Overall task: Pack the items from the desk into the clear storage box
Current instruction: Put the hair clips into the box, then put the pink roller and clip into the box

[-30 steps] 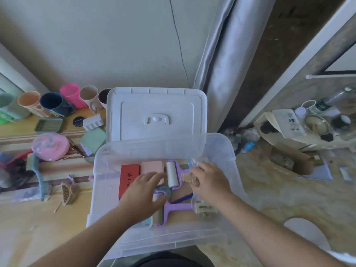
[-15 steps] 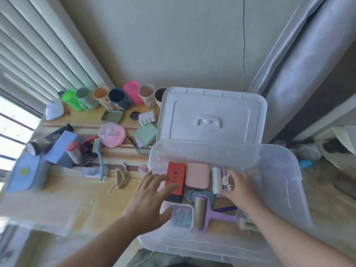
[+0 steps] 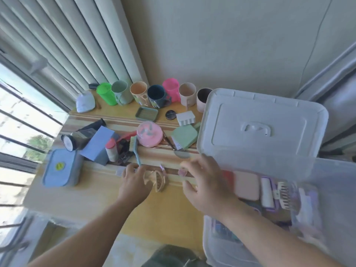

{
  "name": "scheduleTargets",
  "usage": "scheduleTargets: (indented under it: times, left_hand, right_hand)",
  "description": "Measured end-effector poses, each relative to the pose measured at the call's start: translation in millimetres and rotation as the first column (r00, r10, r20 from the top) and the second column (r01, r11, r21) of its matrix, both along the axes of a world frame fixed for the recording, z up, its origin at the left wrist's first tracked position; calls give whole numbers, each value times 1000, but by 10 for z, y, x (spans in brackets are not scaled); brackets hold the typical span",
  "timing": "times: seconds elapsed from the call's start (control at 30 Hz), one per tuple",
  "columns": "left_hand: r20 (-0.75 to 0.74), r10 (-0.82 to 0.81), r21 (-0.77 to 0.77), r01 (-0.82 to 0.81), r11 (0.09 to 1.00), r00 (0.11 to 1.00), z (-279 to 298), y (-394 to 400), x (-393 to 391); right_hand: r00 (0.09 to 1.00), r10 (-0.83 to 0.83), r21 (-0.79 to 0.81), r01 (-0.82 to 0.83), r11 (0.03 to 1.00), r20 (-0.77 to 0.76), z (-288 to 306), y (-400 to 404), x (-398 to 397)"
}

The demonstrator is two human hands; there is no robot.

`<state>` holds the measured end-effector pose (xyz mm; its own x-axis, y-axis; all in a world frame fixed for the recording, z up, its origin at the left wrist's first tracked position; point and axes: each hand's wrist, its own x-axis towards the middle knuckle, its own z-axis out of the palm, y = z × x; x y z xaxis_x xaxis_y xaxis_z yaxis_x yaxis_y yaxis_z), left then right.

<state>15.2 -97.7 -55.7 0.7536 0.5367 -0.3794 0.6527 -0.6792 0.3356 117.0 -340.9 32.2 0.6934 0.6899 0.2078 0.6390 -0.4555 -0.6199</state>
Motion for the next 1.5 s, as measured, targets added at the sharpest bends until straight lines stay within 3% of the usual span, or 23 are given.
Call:
scheduleTargets:
  times: [0.1, 0.17, 0.23, 0.33, 0.43, 0.53, 0.7, 0.8, 0.97, 1.1, 1.23, 1.37, 1.5]
  left_hand:
    - [13, 21, 118, -22, 993, 1000, -22, 532, 42]
    - [30, -17, 243, 9, 970, 999, -1, 939, 101]
    - [96, 28, 261, -52, 964, 995, 42, 1322, 167]
    - [115, 78, 226, -103, 969, 990, 17, 1761, 267]
    - [5, 5, 243, -6, 970, 1000, -94, 1938, 321]
    - [-12, -53, 241, 55, 969, 999, -222, 1957, 296]
    - [16, -199, 232, 190, 954, 980, -366, 1832, 102]
    - [114, -186, 179, 164, 970, 976, -258, 1711, 91]
    - [365, -54, 73, 30, 997, 929, 342, 1380, 215]
    - [528, 52, -97, -1, 995, 848, 912, 1001, 383]
    - [600, 76, -299, 134, 945, 797, 1404, 325, 574]
    - [599, 26, -350, 232, 908, 801, 1578, -617, 747]
    - [574, 41, -323, 180, 929, 818, 1420, -1416, 897]
  right_hand:
    - [982, -52, -236, 8, 972, -179, -326, 686, -139]
    - [943, -156, -442, 10, 897, -294, -635, 1074, -141]
    - [897, -250, -567, -1, 823, -365, -924, 1324, -120]
    - [844, -360, -652, 17, 758, -397, -1295, 1518, -122]
    - [821, -435, -672, 88, 736, -370, -1496, 1616, -139]
    - [844, -423, -693, 88, 715, -329, -1543, 1668, -163]
    - [845, -410, -690, 69, 720, -343, -1526, 1574, -159]
    - [774, -467, -671, 74, 738, -428, -1356, 1523, -106]
    - [675, -380, -342, 197, 919, -632, -634, 1365, 119]
    - [701, -287, -168, 235, 957, -653, 66, 854, 223]
    - [779, -235, -114, 209, 971, -581, 510, 125, 221]
    - [880, -277, -78, 268, 960, -386, 762, -850, 286]
    - [864, -419, -251, 356, 900, -279, 424, -1987, 274]
